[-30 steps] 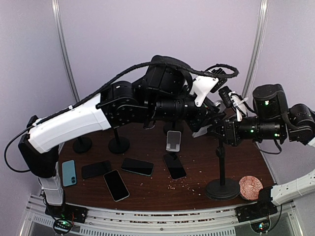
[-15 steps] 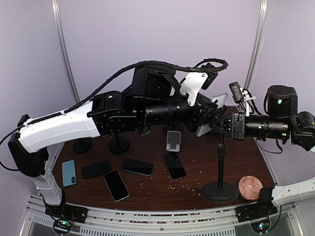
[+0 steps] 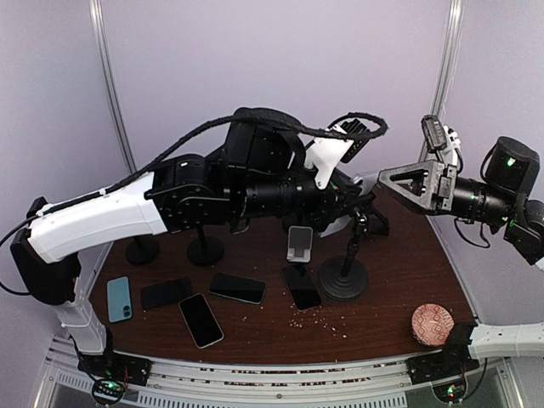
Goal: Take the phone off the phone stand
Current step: Pass from the right arm to the left, then pass from the left arm to the right
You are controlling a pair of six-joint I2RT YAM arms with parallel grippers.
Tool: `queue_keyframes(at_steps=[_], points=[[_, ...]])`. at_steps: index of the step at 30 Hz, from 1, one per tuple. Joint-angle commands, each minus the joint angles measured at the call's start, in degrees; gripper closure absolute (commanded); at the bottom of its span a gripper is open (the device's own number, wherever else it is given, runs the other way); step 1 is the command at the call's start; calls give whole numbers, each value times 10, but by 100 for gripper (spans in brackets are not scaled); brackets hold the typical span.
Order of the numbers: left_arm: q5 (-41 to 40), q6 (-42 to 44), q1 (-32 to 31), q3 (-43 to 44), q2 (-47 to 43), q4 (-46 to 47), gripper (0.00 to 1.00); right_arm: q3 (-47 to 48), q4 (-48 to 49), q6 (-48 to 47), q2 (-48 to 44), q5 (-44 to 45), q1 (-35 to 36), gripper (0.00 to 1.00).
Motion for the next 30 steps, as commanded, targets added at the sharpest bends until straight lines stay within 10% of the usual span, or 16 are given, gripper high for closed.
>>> queue_keyframes(at_steps=[1, 20, 30], points=[[3, 9, -1, 14, -42, 110, 100, 3, 47, 31, 4, -83, -24, 42], [15, 32, 0, 19, -64, 142, 100, -76, 30, 163, -15, -289, -205, 34], [44, 51, 0, 26, -56, 167, 100, -164, 259, 391, 0, -327, -199, 28]])
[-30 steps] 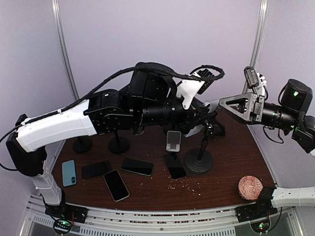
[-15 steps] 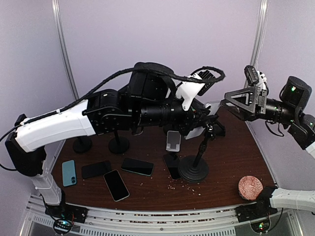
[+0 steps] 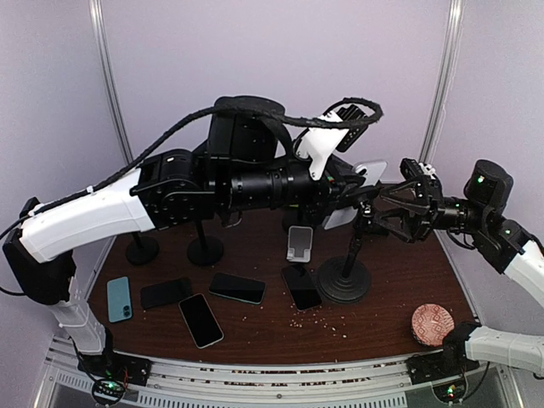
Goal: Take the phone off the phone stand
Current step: Pass from the left arm to the right
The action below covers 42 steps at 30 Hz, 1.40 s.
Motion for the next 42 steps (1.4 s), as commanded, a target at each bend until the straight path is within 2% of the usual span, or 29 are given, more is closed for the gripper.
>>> queue_keyframes(at_steps=[1, 6, 10, 15, 24, 27, 30, 33, 36, 42], points=[[21, 14, 0, 34, -32, 140, 100, 0, 128, 105, 13, -24, 5, 27], [39, 16, 0, 46, -26, 143, 100, -10, 272, 209, 46, -29, 21, 27], [44, 22, 0, 45, -24, 146, 100, -14, 320, 248, 64, -28, 41, 30], [48, 27, 0, 44, -22, 151, 100, -36, 428, 334, 81, -26, 71, 36], [74, 20, 0, 19, -32, 175, 100, -34, 466, 362, 105, 1, 81, 53], [79, 17, 0, 10, -37, 183, 100, -39, 496, 384, 110, 6, 83, 64], [84, 18, 0, 6, -39, 180, 100, -43, 496, 385, 110, 7, 83, 77], [87, 19, 1, 4, -41, 171, 100, -41, 487, 379, 107, 9, 83, 84], [83, 21, 0, 1, -46, 152, 100, -33, 468, 360, 103, 9, 83, 89], [53, 27, -4, -45, -78, 134, 100, -8, 347, 264, 83, 12, 83, 93]])
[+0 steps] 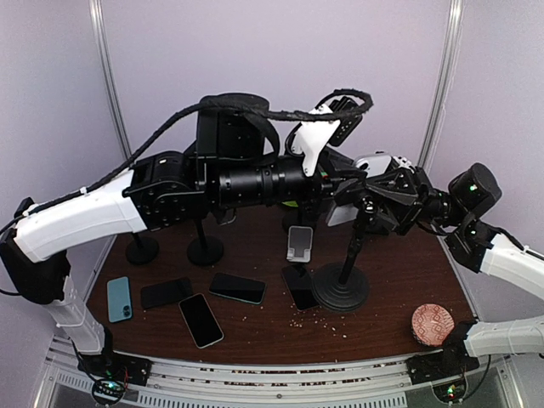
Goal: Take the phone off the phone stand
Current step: Pass from the left arm to the right, then hold the phone stand with the phone.
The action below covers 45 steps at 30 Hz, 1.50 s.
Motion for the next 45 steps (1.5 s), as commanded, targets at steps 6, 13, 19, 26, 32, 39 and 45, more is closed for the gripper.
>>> queue_keyframes(at_steps=[6, 13, 19, 26, 32, 39, 45], points=[[-31, 21, -13, -52, -81, 43, 68, 68, -147, -136, -17, 27, 1, 96], [-65, 27, -15, -77, -113, 4, 41, 100, -242, -220, -15, 38, 1, 97], [-106, 33, -19, -87, -134, -41, 30, 157, -463, -395, -16, 91, 1, 98], [-169, 21, -21, -82, -148, -113, 27, 192, -626, -511, -20, 193, 4, 98], [-176, 3, -21, -85, -162, -161, 23, 214, -696, -566, -30, 301, 29, 99], [-185, -17, -21, -105, -190, -185, 2, 224, -732, -580, -37, 406, 80, 99], [-164, -12, -20, -140, -225, -209, 2, 232, -729, -578, -28, 473, 120, 99]])
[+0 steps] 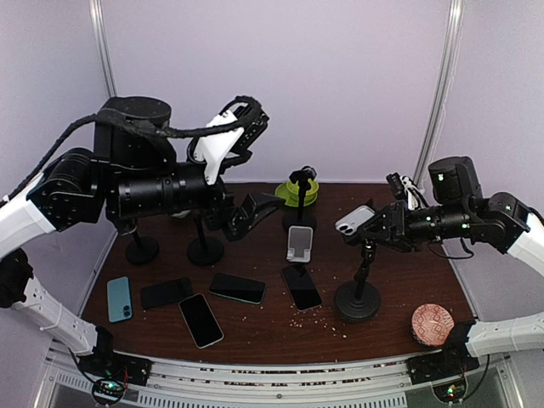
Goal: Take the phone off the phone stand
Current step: Hold the phone stand with the phone.
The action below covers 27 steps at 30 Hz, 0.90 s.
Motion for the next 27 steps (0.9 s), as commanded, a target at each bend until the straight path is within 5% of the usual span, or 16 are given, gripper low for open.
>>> queue_keyframes(at_steps=[1, 10, 27], points=[[17, 0, -1, -41, -36, -7, 2, 46, 54, -14, -10, 74, 28, 99], [104, 7, 23, -64, -35, -13, 2, 14, 69, -39, -11, 108, 41, 99], [168, 56, 53, 65, 97, -66, 5, -18, 117, -110, 54, -6, 16, 100]])
